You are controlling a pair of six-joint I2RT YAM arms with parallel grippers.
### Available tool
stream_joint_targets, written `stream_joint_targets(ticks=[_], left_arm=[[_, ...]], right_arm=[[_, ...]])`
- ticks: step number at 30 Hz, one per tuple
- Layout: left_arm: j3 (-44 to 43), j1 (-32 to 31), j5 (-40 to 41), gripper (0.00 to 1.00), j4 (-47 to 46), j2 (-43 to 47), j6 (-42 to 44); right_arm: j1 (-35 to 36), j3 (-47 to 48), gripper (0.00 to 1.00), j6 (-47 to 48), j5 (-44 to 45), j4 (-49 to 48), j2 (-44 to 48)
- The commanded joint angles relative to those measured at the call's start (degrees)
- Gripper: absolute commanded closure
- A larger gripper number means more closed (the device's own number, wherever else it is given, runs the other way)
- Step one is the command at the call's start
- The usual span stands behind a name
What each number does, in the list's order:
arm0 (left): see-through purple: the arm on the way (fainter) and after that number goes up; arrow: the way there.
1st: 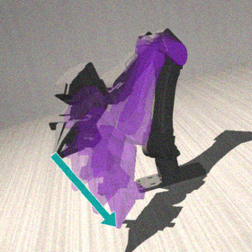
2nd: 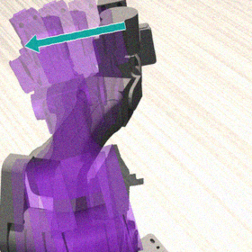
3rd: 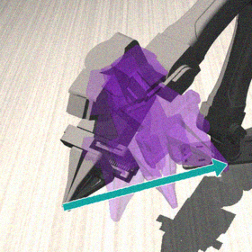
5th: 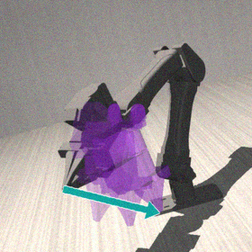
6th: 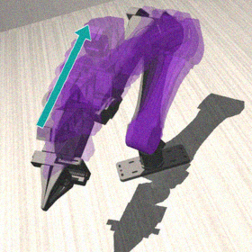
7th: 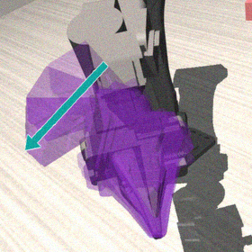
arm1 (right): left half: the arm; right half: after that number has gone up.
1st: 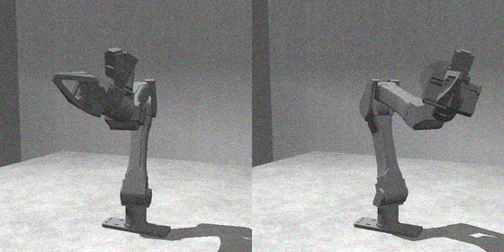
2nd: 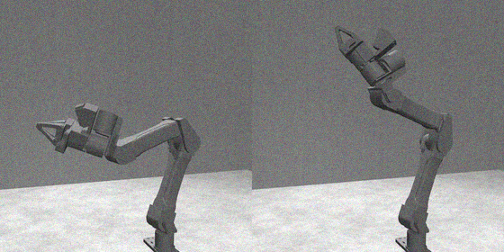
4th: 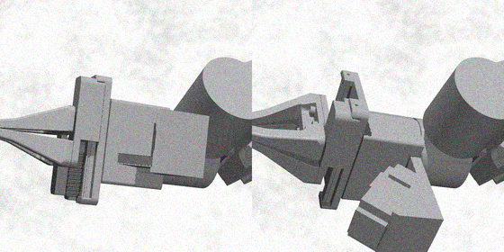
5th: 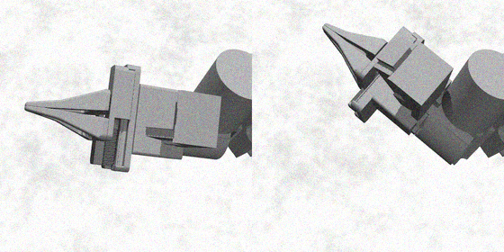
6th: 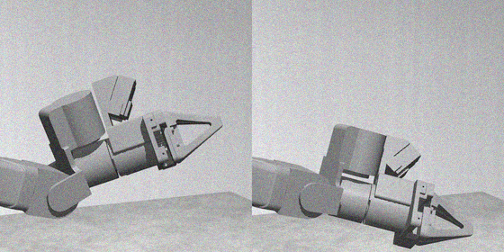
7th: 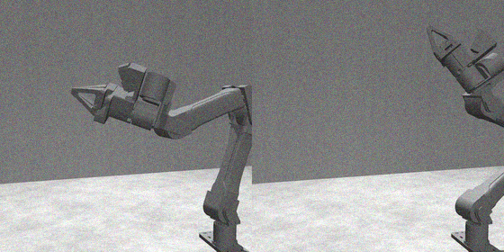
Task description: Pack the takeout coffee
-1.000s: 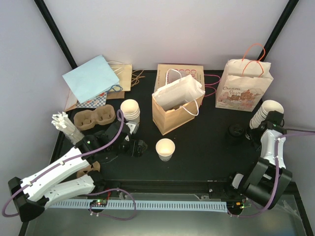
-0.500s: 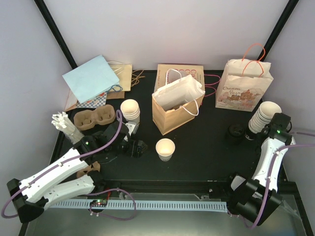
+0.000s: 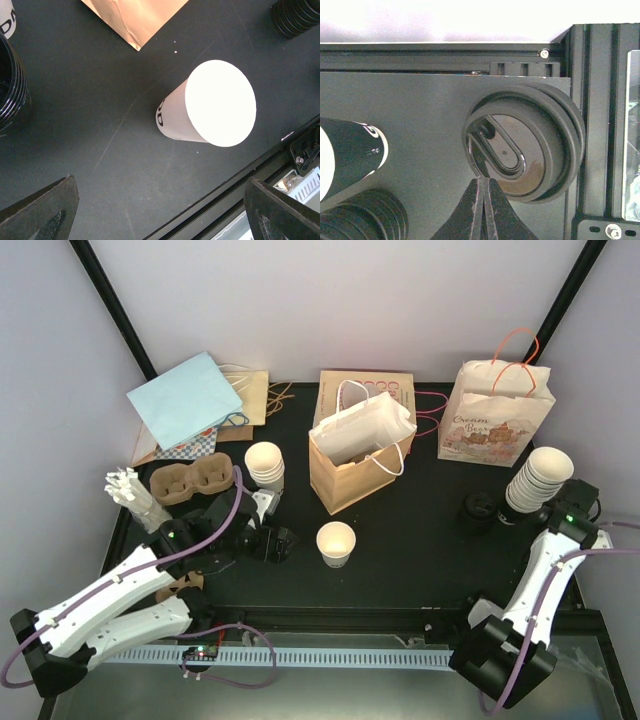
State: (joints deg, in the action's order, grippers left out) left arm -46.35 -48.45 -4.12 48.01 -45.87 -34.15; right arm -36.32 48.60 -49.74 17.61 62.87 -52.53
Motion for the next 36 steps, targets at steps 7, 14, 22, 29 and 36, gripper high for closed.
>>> stream_joint_targets(ticks=[7, 14, 22, 29, 36], left_arm=[[0.56, 0.34, -2.2, 0.07, -0.22, 1.07, 0.84], [0.56, 0.37, -2.01, 0.07, 0.27, 1.29, 1.49], [0.64, 0.36, -1.34, 0.07, 0.42, 1.57, 1.74], [0.73, 0.37, -1.59, 0.07, 0.37, 1.48, 1.66], [0.65, 0.37, -1.72, 0.07, 0.33, 1.31, 1.7]], right_arm=[[-1.45, -0.84, 0.99, -2.08, 0.77, 3.1, -0.24], [-4.1, -1.06, 0.99, -5.85, 3.6, 5.01, -2.24], [-9.72, -0.15, 0.99, -3.9, 4.05, 3.65, -0.77], [-14.62, -0.32, 0.99, -0.92, 1.47, 2.83, -3.44], [-17.42, 1.17, 0.99, -0.46, 3.09, 3.13, -2.41]])
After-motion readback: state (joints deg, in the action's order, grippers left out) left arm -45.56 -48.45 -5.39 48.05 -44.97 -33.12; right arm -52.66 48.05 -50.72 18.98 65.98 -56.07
